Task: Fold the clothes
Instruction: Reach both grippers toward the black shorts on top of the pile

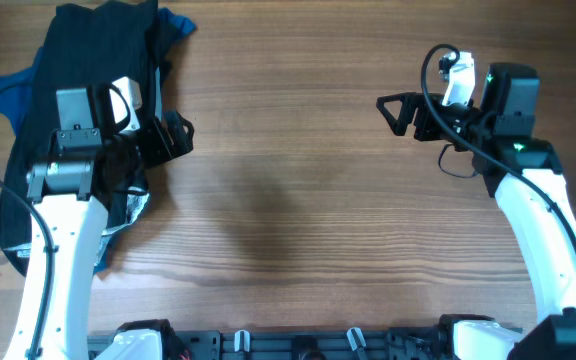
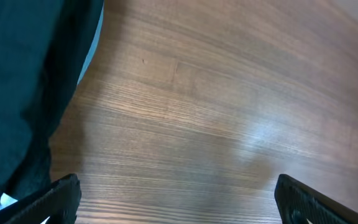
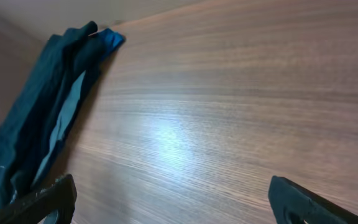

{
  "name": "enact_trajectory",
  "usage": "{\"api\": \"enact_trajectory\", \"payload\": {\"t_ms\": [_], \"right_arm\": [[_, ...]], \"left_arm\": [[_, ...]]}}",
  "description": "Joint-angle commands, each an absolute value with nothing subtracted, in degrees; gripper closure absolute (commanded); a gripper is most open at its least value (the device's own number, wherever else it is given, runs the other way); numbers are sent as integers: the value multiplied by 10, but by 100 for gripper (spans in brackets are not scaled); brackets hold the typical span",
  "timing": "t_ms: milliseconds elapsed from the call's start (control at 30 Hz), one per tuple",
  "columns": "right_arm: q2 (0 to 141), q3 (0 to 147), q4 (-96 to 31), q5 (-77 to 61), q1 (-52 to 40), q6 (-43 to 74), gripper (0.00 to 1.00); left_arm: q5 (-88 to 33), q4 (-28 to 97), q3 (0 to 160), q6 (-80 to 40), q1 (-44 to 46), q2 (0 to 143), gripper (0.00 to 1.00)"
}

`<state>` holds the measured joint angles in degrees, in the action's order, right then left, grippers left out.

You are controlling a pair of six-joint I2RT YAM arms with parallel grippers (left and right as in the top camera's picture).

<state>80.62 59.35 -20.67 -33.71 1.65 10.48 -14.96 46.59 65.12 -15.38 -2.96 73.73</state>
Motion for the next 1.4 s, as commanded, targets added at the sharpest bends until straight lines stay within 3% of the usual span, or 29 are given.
{"api": "enact_trajectory", "payload": {"t_ms": [0,100,200,267,567,733,800,933,1000,1367], "right_arm": [[824,606,-201,-360,15,134,0],[842,606,-204,-360,15,135,0],[857,606,-204,-360,15,134,1],[868,604,-202,-358,15,127,0],[929,604,-219,-358,15,106,0],[943,604,-218,-358,15,106,0],[943,604,-216,-359,15,106,0],[943,604,-208,-359,15,107,0],[943,604,-206,-359,15,107,0],[943,604,-206,-359,15,107,0]], "left_arm": [[-133,477,663,-124,-30,748,0],[9,515,663,-157,-30,766,6],[99,550,662,-205,-30,800,4],[111,558,662,-205,-30,828,1],[196,563,662,-245,-40,959,3],[196,543,662,-244,-66,963,5],[196,540,662,-245,-74,963,11],[196,538,665,-244,-80,963,42],[196,536,669,-244,-80,963,52],[196,575,736,-244,-80,932,53]]}}
